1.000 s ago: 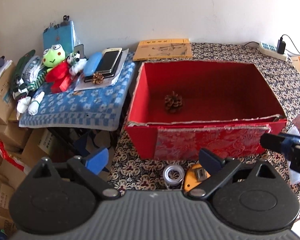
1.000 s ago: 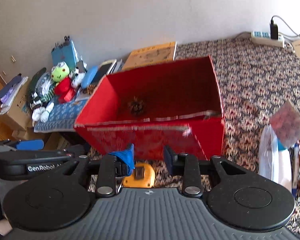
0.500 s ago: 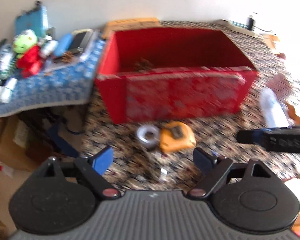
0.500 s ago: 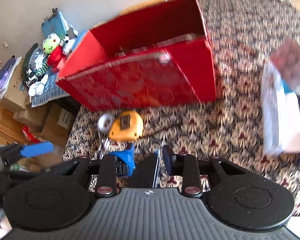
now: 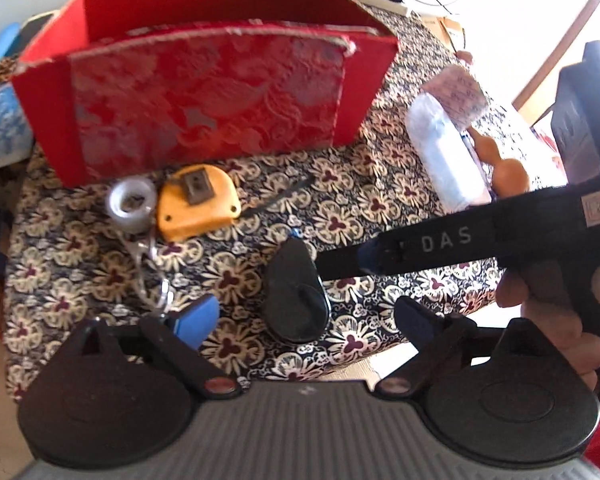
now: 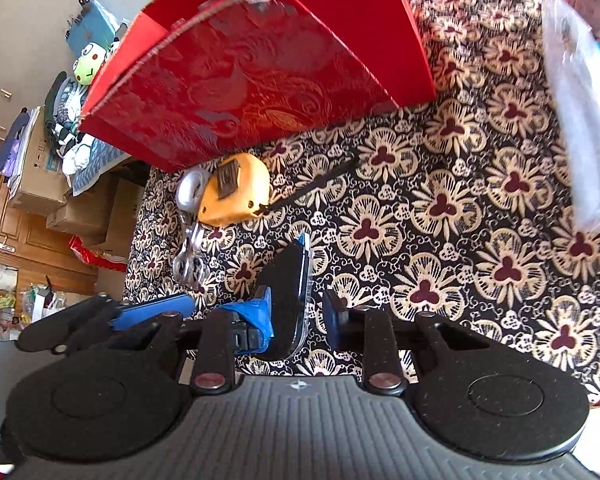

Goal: Organize rigid objects
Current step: 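Grasp the black object in front of the box with the left tool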

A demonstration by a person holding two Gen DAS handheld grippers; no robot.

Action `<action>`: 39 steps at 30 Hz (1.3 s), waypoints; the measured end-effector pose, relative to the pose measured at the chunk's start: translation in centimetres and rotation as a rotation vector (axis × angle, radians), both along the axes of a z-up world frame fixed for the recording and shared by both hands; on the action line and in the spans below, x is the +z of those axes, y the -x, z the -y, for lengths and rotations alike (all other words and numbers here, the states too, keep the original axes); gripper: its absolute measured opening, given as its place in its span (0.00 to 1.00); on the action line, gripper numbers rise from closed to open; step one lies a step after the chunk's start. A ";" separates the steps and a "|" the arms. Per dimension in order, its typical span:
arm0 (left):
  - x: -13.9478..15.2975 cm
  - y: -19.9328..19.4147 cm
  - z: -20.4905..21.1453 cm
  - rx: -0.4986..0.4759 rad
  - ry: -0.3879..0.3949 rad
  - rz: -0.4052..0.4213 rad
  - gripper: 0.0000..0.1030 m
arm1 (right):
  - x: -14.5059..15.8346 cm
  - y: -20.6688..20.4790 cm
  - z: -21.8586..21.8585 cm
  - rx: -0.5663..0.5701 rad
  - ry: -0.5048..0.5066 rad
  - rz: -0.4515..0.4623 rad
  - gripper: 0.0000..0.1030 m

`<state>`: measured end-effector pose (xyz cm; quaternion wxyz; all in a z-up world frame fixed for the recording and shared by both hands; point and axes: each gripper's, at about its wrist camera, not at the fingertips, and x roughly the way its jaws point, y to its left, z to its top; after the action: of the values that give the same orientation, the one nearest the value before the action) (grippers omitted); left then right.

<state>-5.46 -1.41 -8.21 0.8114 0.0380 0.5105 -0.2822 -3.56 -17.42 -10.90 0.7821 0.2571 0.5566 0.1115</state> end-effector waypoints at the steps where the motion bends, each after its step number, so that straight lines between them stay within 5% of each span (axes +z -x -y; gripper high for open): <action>1: -0.4 -0.2 0.2 0.000 -0.005 -0.006 0.91 | -0.3 -0.1 0.1 0.000 -0.004 -0.003 0.08; 8: -3.0 -1.8 0.8 0.035 -0.023 -0.070 0.66 | -0.7 -0.8 0.1 0.029 -0.025 -0.003 0.06; 18: -3.5 -2.2 0.9 0.049 -0.039 -0.059 0.58 | -1.4 -1.4 -0.5 0.078 -0.041 -0.017 0.03; 20: -3.6 -2.1 1.4 0.041 -0.050 -0.044 0.39 | -1.4 -1.5 -0.8 0.074 -0.046 -0.015 0.03; 29: -3.0 -2.2 1.4 0.047 -0.039 -0.047 0.40 | 0.6 -1.1 -0.1 0.061 -0.048 0.031 0.00; 39: 3.3 -1.9 1.8 -0.047 0.000 0.110 0.39 | 7.1 -0.3 1.6 -0.006 -0.018 0.210 0.00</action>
<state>-3.56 -3.17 -4.91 0.8314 0.0654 0.4639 -0.2989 -3.28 -19.04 -3.79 0.8342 0.2528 0.4696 0.1406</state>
